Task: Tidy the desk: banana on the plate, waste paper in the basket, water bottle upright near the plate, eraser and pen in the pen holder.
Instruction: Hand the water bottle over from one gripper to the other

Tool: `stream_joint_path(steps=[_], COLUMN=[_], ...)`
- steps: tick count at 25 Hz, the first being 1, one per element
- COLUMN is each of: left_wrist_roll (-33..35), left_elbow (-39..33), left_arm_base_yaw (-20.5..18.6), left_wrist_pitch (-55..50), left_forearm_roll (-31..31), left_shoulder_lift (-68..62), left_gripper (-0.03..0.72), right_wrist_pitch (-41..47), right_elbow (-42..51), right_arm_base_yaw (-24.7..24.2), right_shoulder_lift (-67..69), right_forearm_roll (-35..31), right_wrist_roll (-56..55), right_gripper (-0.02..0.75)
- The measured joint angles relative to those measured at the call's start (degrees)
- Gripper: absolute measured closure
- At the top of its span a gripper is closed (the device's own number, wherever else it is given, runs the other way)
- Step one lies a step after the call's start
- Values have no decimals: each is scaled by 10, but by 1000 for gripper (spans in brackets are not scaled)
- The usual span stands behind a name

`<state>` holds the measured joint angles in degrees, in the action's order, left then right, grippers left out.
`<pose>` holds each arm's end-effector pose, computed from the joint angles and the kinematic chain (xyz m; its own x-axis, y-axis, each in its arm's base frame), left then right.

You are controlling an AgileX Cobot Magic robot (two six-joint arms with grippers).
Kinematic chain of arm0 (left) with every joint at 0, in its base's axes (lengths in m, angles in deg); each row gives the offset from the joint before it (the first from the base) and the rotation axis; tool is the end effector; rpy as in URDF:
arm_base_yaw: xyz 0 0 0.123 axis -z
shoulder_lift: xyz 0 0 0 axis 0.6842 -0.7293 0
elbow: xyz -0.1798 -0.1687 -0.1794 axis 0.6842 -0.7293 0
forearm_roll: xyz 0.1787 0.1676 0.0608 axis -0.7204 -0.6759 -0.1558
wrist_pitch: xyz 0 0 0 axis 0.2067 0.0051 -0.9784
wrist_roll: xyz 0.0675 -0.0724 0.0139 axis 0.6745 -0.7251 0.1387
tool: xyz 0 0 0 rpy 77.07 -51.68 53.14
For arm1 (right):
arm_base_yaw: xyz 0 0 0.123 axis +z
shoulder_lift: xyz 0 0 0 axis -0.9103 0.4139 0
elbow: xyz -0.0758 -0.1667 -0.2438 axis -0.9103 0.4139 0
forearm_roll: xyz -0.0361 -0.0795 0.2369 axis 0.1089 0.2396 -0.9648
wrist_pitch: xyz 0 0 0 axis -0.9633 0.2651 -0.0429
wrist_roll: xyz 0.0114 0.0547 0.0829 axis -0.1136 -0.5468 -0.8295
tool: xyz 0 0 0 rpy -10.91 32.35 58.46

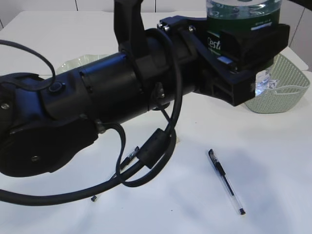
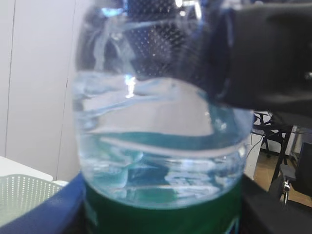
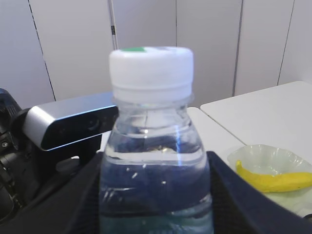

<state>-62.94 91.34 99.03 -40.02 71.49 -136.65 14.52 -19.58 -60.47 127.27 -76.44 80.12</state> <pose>0.1953 -0.3127 0.3120 -0.0779 -0.2657 -0.9609 0.9002 0.3956 -0.1824 0.2047 0.1077 0.4191 0.0025 -0.0911 -0.9958 -0.9318 0.3612 -0.0354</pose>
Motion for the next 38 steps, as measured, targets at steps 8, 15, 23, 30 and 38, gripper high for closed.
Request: stream_joint_path(steps=[8,15,23,30,38], left_wrist_roll=[-1,-1,5,9,20], left_elbow=[0,0,0,0,0], left_arm_base_yaw=[0,0,0,0,-2], left_wrist_pitch=[0,1,2,0,-11], left_forearm_roll=[0,-1,-1,-1,1], left_shoulder_lift=[0,0,-1,-1,-4], left_gripper=[279,290,300,303,303], right_wrist_pitch=[-3,-9,-12,-18,-39], right_elbow=[0,0,0,0,0], right_arm_base_yaw=[0,2,3,3,3], right_shoulder_lift=[0,0,0,0,-1], right_forearm_roll=[0,0,0,-4,-17], right_wrist_roll=[2,2,2,2,2], right_gripper=[342,293,248,190,184])
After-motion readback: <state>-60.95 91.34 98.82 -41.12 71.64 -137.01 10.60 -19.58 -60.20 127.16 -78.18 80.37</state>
